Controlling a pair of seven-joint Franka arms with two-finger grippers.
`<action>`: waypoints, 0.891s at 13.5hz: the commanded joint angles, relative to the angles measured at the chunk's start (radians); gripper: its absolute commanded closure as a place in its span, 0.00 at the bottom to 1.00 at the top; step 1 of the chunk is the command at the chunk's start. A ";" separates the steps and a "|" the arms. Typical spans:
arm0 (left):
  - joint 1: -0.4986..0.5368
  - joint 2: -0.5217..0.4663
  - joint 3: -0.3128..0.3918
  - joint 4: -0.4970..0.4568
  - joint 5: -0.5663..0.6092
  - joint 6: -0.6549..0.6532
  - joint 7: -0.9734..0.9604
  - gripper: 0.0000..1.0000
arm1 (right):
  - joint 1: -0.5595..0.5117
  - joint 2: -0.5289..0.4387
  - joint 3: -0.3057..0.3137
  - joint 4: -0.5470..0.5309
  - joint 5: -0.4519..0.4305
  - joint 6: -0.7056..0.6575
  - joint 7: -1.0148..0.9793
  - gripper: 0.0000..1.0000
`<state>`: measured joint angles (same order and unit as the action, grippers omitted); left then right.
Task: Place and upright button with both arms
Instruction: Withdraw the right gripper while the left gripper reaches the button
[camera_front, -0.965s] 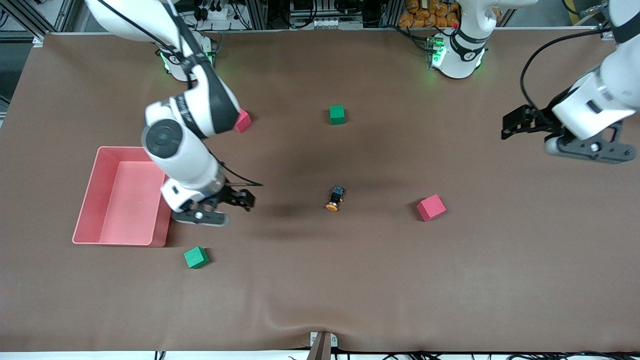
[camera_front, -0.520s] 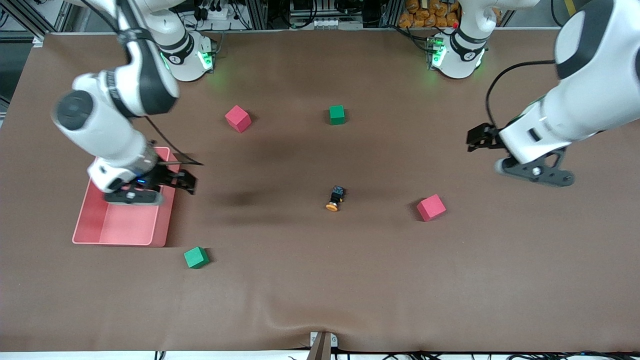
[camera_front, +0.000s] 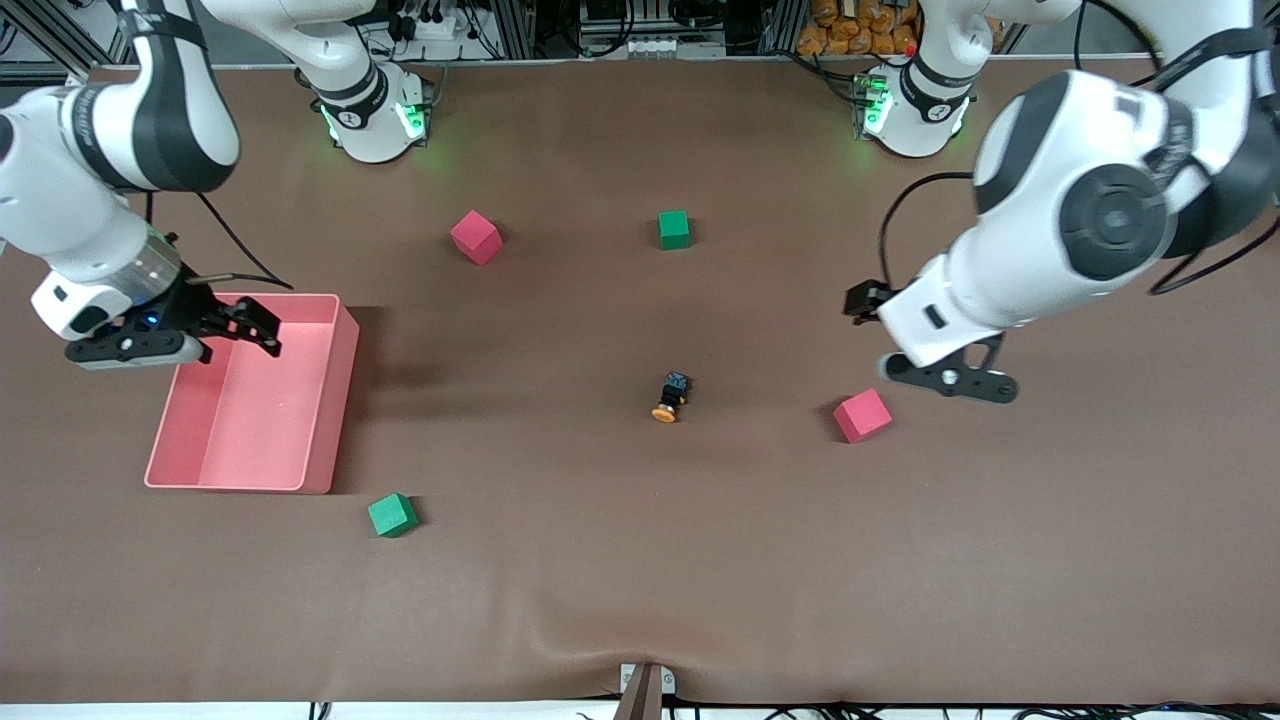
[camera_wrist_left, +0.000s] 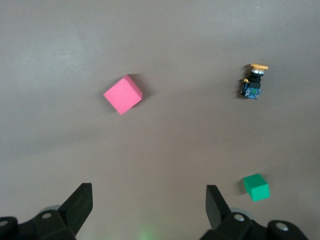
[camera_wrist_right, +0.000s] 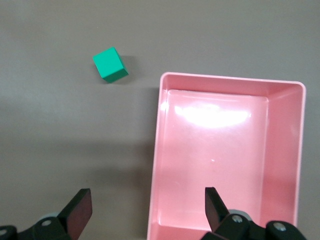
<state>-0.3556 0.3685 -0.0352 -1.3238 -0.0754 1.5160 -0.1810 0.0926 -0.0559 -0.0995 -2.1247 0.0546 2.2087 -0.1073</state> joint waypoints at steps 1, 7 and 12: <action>-0.037 0.035 0.012 0.037 0.019 0.021 -0.063 0.00 | -0.020 -0.045 0.021 0.032 -0.010 -0.096 -0.012 0.00; -0.101 0.055 0.009 0.038 0.020 0.050 -0.055 0.00 | -0.024 -0.029 0.020 0.282 -0.063 -0.406 -0.005 0.00; -0.210 0.070 0.011 0.043 0.012 0.090 -0.080 0.00 | -0.045 -0.002 0.018 0.452 -0.082 -0.613 0.041 0.00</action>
<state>-0.5213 0.4131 -0.0383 -1.3109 -0.0717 1.6012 -0.2351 0.0686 -0.0899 -0.0964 -1.7362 -0.0069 1.6317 -0.1037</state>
